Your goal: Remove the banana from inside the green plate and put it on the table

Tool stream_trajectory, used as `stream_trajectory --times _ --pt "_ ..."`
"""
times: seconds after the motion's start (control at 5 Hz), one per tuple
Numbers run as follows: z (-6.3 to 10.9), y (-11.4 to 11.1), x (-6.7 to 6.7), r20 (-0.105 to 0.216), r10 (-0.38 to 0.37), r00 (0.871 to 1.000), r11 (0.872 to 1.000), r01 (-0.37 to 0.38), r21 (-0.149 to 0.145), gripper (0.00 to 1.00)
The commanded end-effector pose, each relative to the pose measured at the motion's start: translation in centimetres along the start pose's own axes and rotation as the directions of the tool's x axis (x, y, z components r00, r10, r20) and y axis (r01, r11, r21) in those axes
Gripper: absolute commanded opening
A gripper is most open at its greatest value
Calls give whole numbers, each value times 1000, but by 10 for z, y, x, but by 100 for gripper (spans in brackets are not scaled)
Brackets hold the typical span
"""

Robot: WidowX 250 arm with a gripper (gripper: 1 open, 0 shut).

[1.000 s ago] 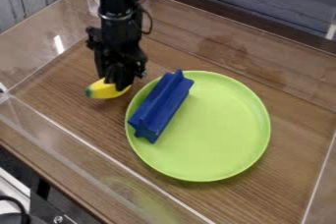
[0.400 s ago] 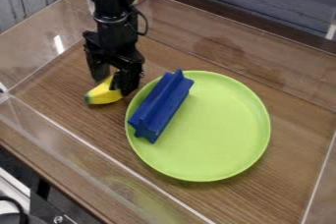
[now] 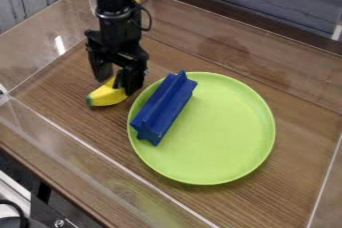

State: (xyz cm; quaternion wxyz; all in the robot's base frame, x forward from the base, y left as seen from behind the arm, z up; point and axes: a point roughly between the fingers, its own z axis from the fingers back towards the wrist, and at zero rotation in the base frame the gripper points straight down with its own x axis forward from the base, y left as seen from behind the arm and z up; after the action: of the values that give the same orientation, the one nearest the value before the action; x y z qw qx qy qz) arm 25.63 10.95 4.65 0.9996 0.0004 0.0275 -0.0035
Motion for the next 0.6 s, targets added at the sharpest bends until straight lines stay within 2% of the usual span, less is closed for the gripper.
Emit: stream_trajectory --times 0.0,0.4 --pt "33 6 9 88 19 996 1000 -20 18 100" --pt "82 6 14 147 43 988 999 -42 -3 100"
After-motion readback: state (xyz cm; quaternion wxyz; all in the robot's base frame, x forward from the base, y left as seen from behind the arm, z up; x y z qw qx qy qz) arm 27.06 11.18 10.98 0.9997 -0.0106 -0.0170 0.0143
